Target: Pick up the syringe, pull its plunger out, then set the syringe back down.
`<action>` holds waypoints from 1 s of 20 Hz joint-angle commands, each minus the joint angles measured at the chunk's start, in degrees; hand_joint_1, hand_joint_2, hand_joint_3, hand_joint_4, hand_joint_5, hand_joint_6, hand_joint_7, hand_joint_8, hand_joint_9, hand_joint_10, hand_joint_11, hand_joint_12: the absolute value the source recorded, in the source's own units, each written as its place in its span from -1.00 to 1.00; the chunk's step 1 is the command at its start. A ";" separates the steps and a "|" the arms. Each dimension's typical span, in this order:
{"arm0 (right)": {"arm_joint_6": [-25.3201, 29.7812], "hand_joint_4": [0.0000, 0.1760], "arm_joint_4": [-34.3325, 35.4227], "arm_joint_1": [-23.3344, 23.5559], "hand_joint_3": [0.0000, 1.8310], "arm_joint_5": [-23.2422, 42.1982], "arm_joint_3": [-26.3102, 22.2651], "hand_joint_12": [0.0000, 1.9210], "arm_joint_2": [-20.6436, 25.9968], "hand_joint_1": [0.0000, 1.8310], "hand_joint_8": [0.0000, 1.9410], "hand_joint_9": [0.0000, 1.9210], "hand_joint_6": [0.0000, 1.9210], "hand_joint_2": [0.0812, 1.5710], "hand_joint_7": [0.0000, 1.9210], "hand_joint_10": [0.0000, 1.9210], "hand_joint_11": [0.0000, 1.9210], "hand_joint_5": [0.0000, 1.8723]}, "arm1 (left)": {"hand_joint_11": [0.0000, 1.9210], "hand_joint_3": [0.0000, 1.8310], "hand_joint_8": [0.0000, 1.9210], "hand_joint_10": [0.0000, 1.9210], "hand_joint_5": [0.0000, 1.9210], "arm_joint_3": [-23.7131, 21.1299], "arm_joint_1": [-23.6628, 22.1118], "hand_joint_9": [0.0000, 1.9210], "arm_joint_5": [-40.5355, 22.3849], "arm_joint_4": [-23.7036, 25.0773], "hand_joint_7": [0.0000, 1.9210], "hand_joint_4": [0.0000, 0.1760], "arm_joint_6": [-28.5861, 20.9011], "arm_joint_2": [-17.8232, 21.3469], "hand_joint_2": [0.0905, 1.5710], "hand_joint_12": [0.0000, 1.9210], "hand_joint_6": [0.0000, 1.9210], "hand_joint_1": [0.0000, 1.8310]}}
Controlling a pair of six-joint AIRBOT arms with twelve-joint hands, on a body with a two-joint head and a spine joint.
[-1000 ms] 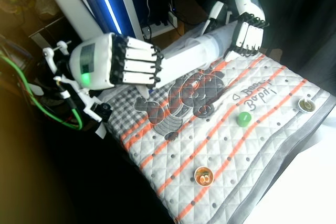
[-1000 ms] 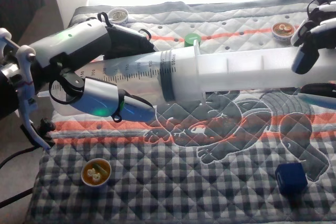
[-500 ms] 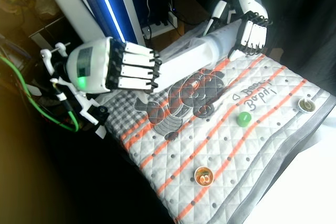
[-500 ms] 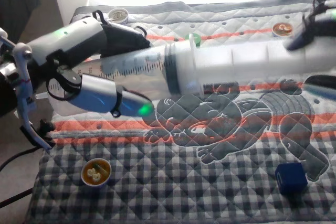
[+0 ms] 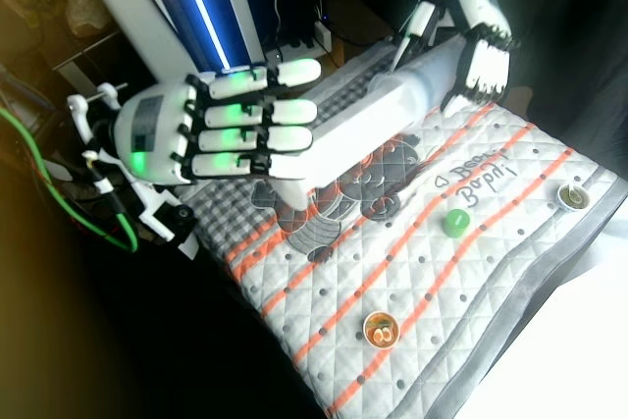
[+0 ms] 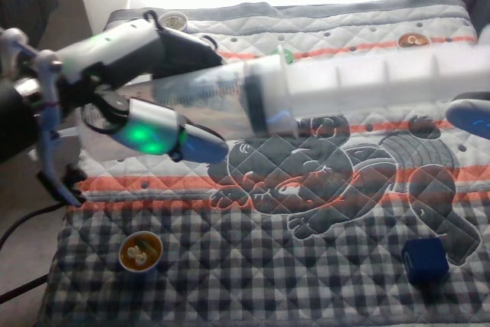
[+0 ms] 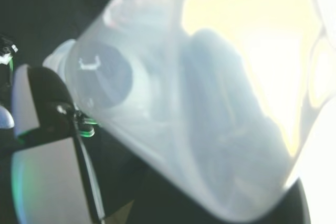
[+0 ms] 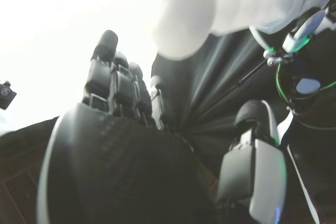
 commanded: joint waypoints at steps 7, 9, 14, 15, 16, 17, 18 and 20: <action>0.16 -0.83 0.18 0.19 -1.00 7.15 0.17 -0.36 0.06 -0.31 -1.00 -1.00 -1.00 0.11 -1.00 -1.00 -1.00 -1.00 | -0.63 -1.00 0.33 0.46 0.06 2.29 -3.70 -0.37 -4.97 -0.09 -0.10 -1.00 8.81 -4.36 0.42 0.96 -0.09 0.34; 0.16 -0.94 0.18 0.19 -1.00 7.15 0.23 -0.36 0.05 -0.31 -1.00 -1.00 -1.00 0.12 -1.00 -1.00 -1.00 -1.00 | -0.66 -1.00 0.31 0.53 0.14 3.87 -3.69 -0.34 -7.10 -0.68 -0.04 -1.00 8.80 -5.74 0.38 1.00 -0.30 0.36; 0.16 -0.74 0.19 0.12 -0.99 7.15 0.21 -0.33 0.05 -0.33 -1.00 -1.00 -1.00 0.15 -1.00 -1.00 -1.00 -1.00 | -0.99 -1.00 -0.57 -0.19 -0.32 4.79 -3.39 -0.71 -7.76 -1.71 -0.45 -1.00 8.80 -6.47 0.28 0.55 -0.58 0.07; 0.16 -0.74 0.20 0.06 -1.00 7.15 0.21 -0.30 0.05 -0.32 -1.00 -1.00 -1.00 0.15 -1.00 -1.00 -1.00 -1.00 | -1.00 -1.00 -0.85 -0.53 -0.51 4.75 -3.35 -0.88 -7.35 -1.97 -0.66 -1.00 8.80 -6.41 0.24 0.10 -0.80 -0.04; 0.16 -0.77 0.25 0.00 -1.00 7.15 0.21 -0.29 0.05 -0.34 -1.00 -1.00 -1.00 0.15 -1.00 -1.00 -1.00 -1.00 | -1.00 -1.00 -0.96 -0.75 -0.59 4.62 -3.27 -0.93 -6.75 -2.25 -0.76 -1.00 8.80 -6.30 0.20 -0.32 -0.93 -0.10; 0.16 -0.70 0.34 -0.04 -1.00 7.15 0.21 -0.31 0.05 -0.34 -1.00 -1.00 -1.00 0.12 -1.00 -1.00 -1.00 -1.00 | -1.00 -1.00 -0.98 -0.86 -0.65 4.40 -3.09 -0.97 -6.04 -2.53 -0.84 -0.98 8.80 -6.08 0.16 -0.64 -0.98 -0.14; 0.16 -0.72 0.39 -0.07 -1.00 7.15 0.21 -0.39 0.05 -0.35 -1.00 -1.00 -1.00 0.12 -1.00 -1.00 -1.00 -1.00 | -1.00 -1.00 -1.00 -0.97 -0.77 4.02 -2.80 -0.99 -5.02 -2.92 -0.96 -0.44 8.80 -5.74 0.13 -0.80 -1.00 -0.18; 0.16 -0.69 0.41 -0.08 -1.00 7.16 0.21 -0.39 0.04 -0.35 -1.00 -1.00 -1.00 0.12 -1.00 -1.00 -1.00 -1.00 | -1.00 -1.00 -1.00 -1.00 -0.85 2.82 -2.23 -1.00 -2.52 -3.79 -1.00 -0.64 8.81 -4.62 0.06 -0.71 -1.00 -0.25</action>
